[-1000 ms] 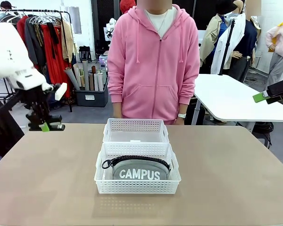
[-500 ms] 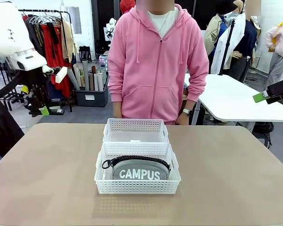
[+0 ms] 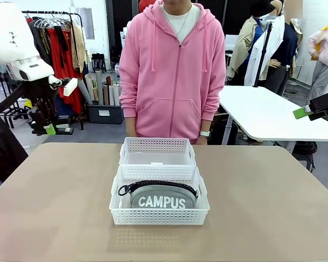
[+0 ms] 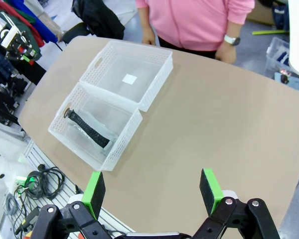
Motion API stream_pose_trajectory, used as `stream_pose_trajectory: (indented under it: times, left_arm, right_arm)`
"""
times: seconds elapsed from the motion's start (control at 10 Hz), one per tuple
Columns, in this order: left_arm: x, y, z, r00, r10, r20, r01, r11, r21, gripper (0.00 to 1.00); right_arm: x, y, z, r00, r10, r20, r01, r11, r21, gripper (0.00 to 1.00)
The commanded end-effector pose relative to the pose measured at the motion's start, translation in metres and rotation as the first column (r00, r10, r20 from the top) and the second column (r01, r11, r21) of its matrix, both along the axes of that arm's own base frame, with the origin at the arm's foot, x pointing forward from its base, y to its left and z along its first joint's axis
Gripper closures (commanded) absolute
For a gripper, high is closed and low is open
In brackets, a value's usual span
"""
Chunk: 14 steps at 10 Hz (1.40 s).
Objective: Distribute items into two baskets.
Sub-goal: Place the picked Stapler into the Organizing basket as instructed by the person.
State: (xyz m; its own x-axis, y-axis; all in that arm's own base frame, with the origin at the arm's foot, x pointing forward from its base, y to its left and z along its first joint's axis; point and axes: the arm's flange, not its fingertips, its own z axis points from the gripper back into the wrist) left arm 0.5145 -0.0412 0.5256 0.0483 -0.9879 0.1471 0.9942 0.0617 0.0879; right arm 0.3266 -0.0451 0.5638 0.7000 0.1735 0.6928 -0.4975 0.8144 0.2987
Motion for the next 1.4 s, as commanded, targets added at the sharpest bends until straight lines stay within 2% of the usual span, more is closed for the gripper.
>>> stream_pose_trajectory:
  times: [0.0, 1.3]
  left_arm:
    - [0.001, -0.0001, 0.002, 1.0, 0.0, 0.014, 0.0, 1.0, -0.001, 1.0]
    - [0.001, -0.0001, 0.002, 1.0, 0.0, 0.014, 0.0, 1.0, -0.001, 1.0]
  right_arm:
    - [-0.0005, -0.0011, 0.0003, 1.0, -0.009, 0.0, 0.009, 1.0, -0.003, 0.0]
    - [-0.0005, -0.0011, 0.0003, 1.0, -0.009, 0.0, 0.009, 1.0, -0.003, 0.0]
